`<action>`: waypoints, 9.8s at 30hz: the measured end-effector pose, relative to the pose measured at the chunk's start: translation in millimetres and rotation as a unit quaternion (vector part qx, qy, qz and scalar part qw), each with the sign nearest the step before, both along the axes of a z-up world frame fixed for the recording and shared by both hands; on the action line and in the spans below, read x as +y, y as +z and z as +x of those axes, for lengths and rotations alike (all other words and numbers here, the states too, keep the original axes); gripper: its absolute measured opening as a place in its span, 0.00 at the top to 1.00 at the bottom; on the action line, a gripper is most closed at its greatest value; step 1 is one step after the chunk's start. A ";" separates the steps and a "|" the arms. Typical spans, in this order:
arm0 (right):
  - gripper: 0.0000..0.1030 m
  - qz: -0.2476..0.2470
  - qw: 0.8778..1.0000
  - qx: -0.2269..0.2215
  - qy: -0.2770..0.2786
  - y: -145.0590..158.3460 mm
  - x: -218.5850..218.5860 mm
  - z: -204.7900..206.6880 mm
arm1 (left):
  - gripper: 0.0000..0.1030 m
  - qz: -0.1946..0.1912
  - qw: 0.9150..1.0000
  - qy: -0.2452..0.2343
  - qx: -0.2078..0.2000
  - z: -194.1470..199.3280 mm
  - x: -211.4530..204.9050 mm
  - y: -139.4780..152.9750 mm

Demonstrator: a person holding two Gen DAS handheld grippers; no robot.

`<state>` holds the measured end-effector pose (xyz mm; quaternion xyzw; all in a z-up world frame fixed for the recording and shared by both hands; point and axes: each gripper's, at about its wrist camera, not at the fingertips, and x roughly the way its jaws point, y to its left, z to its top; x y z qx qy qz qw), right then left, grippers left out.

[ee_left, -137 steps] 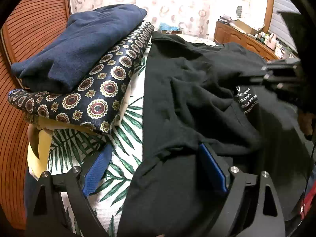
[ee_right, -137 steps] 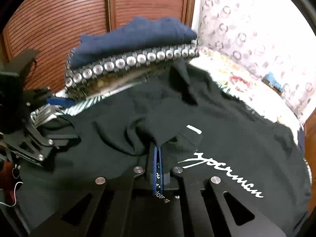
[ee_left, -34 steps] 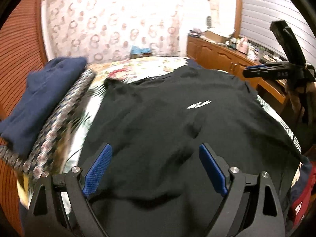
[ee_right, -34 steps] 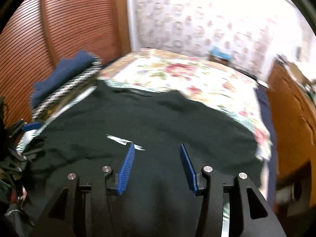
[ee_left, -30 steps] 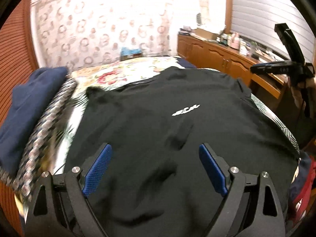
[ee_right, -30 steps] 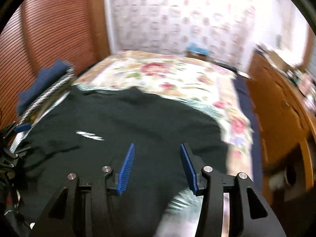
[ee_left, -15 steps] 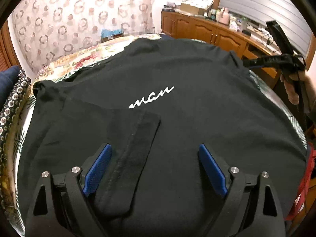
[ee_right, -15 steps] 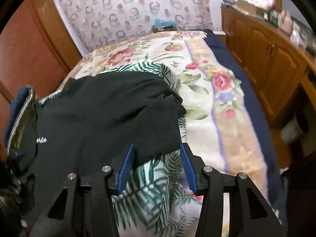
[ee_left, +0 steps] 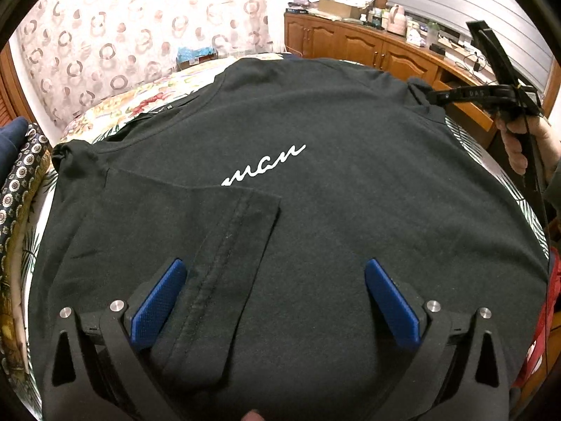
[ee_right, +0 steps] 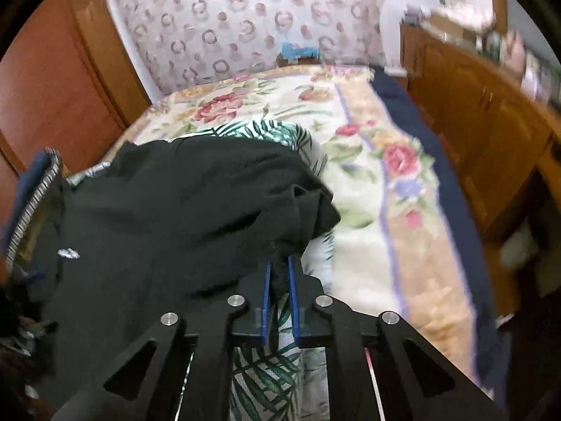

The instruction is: Fold small clothes

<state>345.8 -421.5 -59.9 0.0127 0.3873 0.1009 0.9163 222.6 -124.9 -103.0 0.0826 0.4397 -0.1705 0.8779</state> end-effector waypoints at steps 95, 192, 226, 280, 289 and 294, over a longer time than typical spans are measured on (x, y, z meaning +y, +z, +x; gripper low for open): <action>0.51 -0.011 0.988 0.018 0.151 -8.2 201.0 120.5 | 0.38 0.016 0.994 0.102 0.029 132.3 160.0 15.7; 0.50 -0.015 0.997 -0.041 0.065 -37.6 89.0 -172.0 | 0.33 -0.029 0.989 0.146 -0.022 -135.4 228.3 18.4; 0.41 -0.063 0.993 -0.077 0.064 -40.2 95.2 -176.8 | 0.86 -0.091 0.984 0.152 -0.019 -155.5 246.6 15.4; 0.55 -0.087 0.989 -0.121 -0.004 146.7 86.8 -79.1 | 0.65 0.022 0.969 0.147 -0.198 -10.1 222.9 183.8; 0.55 -0.050 0.994 -0.064 0.076 70.5 63.2 -119.1 | 0.42 -0.012 0.985 0.126 -0.113 -80.6 229.5 98.7; 0.55 -0.042 0.994 -0.047 0.091 49.0 28.8 -163.0 | 0.42 -0.020 0.986 0.137 -0.089 -121.0 233.0 66.1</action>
